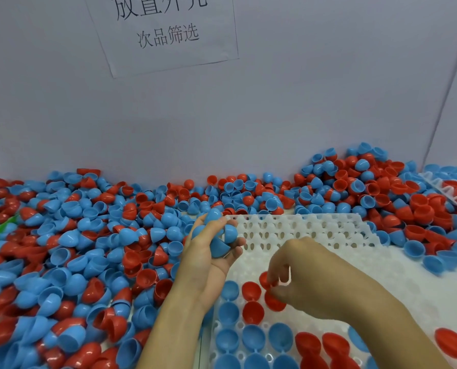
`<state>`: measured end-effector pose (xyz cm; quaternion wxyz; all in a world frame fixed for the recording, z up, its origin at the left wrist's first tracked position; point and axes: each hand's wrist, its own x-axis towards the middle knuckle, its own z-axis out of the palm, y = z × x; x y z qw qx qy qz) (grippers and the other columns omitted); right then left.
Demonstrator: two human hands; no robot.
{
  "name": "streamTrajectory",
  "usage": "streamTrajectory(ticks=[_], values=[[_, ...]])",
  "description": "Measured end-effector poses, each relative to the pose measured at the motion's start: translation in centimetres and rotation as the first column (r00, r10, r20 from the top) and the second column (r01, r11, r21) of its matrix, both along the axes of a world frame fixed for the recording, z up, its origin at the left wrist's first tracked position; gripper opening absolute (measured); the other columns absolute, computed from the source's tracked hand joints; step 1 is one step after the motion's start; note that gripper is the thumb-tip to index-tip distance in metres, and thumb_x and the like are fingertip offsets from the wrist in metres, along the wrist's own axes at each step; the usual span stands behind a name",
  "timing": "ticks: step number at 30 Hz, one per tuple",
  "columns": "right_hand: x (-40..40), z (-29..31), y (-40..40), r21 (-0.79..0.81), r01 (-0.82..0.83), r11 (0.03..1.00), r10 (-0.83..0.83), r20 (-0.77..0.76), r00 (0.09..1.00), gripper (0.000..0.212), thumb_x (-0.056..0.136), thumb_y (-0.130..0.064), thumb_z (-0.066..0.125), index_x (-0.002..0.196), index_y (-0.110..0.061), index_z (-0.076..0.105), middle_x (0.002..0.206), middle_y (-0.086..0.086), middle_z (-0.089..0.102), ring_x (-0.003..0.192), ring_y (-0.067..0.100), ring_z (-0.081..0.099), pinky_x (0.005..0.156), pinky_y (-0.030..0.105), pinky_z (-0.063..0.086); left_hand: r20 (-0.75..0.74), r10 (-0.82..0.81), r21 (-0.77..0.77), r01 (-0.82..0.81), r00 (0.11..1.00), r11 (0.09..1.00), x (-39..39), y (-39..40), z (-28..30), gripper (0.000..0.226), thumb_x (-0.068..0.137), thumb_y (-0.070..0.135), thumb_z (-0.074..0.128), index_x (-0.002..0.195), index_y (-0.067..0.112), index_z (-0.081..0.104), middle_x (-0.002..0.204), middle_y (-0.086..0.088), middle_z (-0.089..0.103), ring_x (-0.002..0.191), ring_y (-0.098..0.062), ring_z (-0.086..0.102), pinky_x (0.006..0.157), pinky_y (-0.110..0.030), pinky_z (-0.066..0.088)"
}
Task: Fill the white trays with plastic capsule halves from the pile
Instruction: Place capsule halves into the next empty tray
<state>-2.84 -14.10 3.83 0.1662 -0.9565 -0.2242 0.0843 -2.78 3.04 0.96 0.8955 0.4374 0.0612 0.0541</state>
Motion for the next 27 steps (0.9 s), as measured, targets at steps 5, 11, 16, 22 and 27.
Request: streamTrajectory(ticks=[5,11,16,22,27], values=[[0.0,-0.7,1.0,-0.135,0.037,0.99,-0.047,-0.074,0.996,0.023,0.085,-0.026,0.077,0.108,-0.023,0.076,0.103,-0.005,0.071,0.082,0.013,0.068,0.076,0.026,0.06,-0.014,-0.007,-0.005,0.007,1.0,1.0,-0.1,0.0,-0.1,0.04,0.082,0.016,0.069,0.12,0.01,0.056,0.092,-0.014,0.063,0.066,-0.022,0.065,0.058,-0.027,0.057],[0.1,-0.8,1.1,-0.142,0.057,0.988,-0.067,-0.064,0.996,0.024,0.083,-0.025,0.079,0.106,-0.024,0.075,0.103,-0.004,0.069,0.08,0.014,0.067,0.076,0.029,0.06,-0.014,-0.055,-0.047,0.054,0.998,0.997,-0.2,0.0,-0.1,0.046,0.072,0.029,0.073,0.11,0.005,0.059,0.089,-0.014,0.064,0.068,-0.023,0.068,0.058,-0.029,0.057],[0.0,-0.6,0.2,-0.11,0.013,0.994,-0.025,-0.112,0.993,0.025,0.084,-0.031,0.075,0.107,-0.02,0.074,0.106,-0.004,0.07,0.092,0.015,0.068,0.082,0.032,0.059,-0.005,-0.087,-0.076,0.086,0.996,0.993,-0.3,0.1,-0.1,0.046,0.076,0.039,0.068,0.108,0.007,0.064,0.086,-0.015,0.067,0.074,-0.027,0.069,0.059,-0.032,0.057],[0.5,-0.1,-0.4,0.178,-0.009,0.984,0.008,0.006,1.0,0.019,0.092,-0.042,0.065,0.111,-0.037,0.069,0.087,-0.021,0.057,0.078,0.0,0.058,0.063,0.014,0.043,0.007,-0.114,-0.06,0.114,0.993,0.992,-0.2,0.2,-0.5,0.048,0.084,0.046,0.06,0.111,0.006,0.063,0.09,-0.015,0.067,0.078,-0.028,0.068,0.065,-0.035,0.058],[0.7,-1.0,1.4,0.537,0.026,0.843,-0.141,0.174,0.974,0.022,0.093,-0.047,0.06,0.114,-0.046,0.052,0.079,-0.013,0.061,0.074,0.001,0.059,0.058,0.016,0.046,0.059,-0.242,-0.036,0.245,0.968,0.969,-0.4,-0.1,-0.4,0.045,0.092,0.044,0.059,0.114,0.007,0.07,0.114,-0.018,0.061,0.104,-0.032,0.054,0.095,-0.05,0.037]])
